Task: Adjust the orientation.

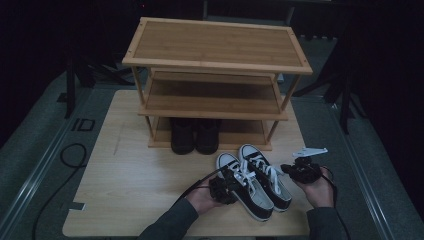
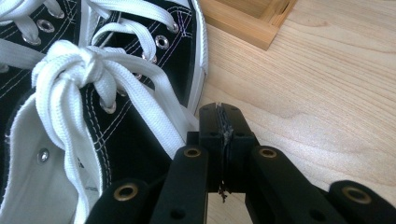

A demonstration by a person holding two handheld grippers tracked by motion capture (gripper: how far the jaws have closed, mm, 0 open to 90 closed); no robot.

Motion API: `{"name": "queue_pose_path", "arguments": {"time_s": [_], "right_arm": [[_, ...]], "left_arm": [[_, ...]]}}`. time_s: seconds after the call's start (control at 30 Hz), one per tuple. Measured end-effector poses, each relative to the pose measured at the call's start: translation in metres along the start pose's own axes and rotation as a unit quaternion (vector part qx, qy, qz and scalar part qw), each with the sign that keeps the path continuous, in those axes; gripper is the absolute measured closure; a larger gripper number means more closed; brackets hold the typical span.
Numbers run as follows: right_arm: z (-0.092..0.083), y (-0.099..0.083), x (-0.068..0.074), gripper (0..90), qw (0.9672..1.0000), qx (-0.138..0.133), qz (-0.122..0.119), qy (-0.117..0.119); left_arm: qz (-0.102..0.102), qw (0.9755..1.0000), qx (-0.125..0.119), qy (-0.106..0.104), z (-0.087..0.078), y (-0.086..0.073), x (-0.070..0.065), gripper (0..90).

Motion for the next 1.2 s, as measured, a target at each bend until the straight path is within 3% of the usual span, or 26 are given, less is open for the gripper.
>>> {"name": "queue_pose_path", "arguments": {"time_s": [0.13,0.57,0.73,1.07,1.2], "right_arm": [[0.001,-0.001,0.001,85.4,0.9998,0.014,-0.009,-0.009],[0.005,-0.001,0.002,73.3,0.9995,0.026,-0.015,-0.011],[0.003,0.0,0.003,67.7,0.9995,0.026,-0.014,-0.009],[0.001,-0.001,0.001,61.3,0.9994,0.03,-0.012,-0.015],[0.002,0.0,0.003,59.0,0.9992,0.034,-0.016,-0.015]], "left_arm": [[-0.013,0.9999,-0.006,0.0,-0.007,-0.002,0.004,89.4],[-0.057,0.9977,-0.032,0.019,-0.028,-0.022,0.026,86.6],[-0.061,0.9972,-0.022,0.039,-0.031,-0.03,0.035,85.0],[-0.089,0.9921,-0.034,0.082,-0.047,-0.046,0.056,82.0],[-0.095,0.9885,-0.031,0.114,-0.056,-0.055,0.068,79.5]]}}
Point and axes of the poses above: each handheld gripper's, and its own axes: z roughly forward along the jaws, y roughly out of its top, x roughly to its left, the point moved 3 cm from there along z, roughly forward along the jaws, and after that the axes turned 4 degrees about -z, right-handed, at the moved point
